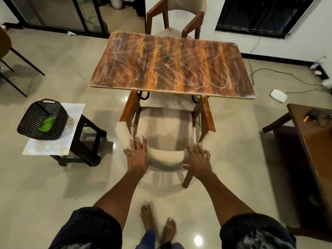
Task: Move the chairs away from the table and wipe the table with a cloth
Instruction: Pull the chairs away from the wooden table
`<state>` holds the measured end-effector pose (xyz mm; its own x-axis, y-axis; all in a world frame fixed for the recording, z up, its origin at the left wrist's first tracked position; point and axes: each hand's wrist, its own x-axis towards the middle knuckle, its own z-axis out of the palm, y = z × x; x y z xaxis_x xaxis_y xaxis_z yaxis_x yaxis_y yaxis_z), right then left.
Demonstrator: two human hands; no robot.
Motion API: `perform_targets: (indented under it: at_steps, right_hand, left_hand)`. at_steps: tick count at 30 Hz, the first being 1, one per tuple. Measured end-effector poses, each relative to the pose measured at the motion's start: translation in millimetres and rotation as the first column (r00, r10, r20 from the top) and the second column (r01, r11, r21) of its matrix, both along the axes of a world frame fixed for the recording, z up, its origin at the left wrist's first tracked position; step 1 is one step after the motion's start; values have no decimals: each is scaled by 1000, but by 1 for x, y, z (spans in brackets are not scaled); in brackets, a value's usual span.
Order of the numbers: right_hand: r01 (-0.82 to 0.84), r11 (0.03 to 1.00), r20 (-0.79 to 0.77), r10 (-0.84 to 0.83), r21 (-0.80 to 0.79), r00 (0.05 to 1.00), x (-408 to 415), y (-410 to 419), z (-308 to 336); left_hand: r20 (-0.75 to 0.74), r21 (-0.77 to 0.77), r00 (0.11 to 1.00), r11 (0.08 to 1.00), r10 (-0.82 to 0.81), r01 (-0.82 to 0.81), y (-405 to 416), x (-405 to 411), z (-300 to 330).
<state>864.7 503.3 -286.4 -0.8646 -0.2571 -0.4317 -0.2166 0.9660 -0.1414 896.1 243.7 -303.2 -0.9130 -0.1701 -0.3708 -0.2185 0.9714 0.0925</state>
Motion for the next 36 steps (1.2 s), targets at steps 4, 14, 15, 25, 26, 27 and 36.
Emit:
perform_targets:
  at_steps: [4,14,15,25,26,27,36]
  right_hand:
    - [106,982,-8,-108,-158,994,9,21,13]
    - [300,936,-42,-313,-182,949,44,109,14]
    - [310,934,-40,-321,-177,946,48,115,14]
    - [369,920,-28,-375,-135,926,19,143,-1]
    - [361,925,-28,-366,-118,930,13,145,1]
    - [360,928,-37,-365,-100,930,6,149,4]
    - [403,908,-134,-417,-115,899,-52,213,26]
  left_hand:
    - [-45,76,993,991,-111,114,33,11,16]
    - [-116,88,953,953,-280,291,138,17,40]
    - [-115,78,946,946,-304,314,145,19,38]
    - [-123,143,944,936,-306,322,156,4,2]
    - [-109,166,951,938,-290,305,160,-2,3]
    - [-103,190,957,939,-270,286,165,-10,3]
    - [-118,268,952,914,-282,304,233,-82,7]
